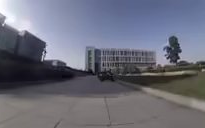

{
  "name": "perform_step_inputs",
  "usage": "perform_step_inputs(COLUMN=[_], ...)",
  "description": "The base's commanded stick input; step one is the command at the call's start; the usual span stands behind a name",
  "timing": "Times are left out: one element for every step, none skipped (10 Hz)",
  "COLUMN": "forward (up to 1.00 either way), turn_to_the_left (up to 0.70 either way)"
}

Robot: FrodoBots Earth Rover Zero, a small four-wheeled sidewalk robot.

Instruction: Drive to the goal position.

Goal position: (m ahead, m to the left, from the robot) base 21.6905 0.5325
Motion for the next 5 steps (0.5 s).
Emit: perform_step_inputs(forward=[1.0,1.0,1.0,1.0,1.0], turn_to_the_left=[0.0,0.0,0.0,0.0,0.0])
